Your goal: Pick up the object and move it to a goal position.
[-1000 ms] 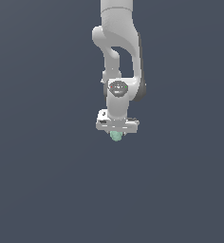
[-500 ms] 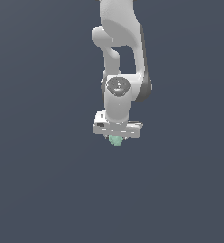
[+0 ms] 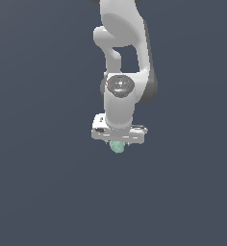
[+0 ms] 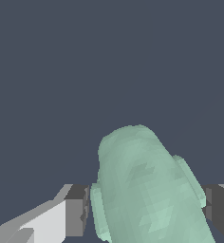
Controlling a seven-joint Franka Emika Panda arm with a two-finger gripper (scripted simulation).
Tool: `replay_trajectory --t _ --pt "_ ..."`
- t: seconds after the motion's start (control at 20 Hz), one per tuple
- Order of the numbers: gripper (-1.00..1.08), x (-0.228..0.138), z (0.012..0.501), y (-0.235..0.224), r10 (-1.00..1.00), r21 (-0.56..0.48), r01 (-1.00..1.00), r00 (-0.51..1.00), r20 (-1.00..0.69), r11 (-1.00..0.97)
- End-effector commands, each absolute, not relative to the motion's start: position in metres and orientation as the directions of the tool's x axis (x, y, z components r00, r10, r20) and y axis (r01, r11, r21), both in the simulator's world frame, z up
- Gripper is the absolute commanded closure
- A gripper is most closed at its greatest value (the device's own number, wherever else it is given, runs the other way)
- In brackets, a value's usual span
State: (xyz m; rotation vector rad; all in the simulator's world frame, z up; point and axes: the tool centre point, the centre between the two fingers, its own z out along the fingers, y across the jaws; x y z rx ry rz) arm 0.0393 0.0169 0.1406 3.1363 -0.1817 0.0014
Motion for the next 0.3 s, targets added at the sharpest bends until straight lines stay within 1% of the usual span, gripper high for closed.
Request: replay_trajectory --t 0.0,0.25 --pt "1.08 0.0443 0.1443 0.0166 -0.115 0.000 -0.115 0.993 0.000 -0.993" --pt "1.08 0.0476 0.1464 0.0165 -0.115 0.000 -0.115 0.993 0.000 -0.993"
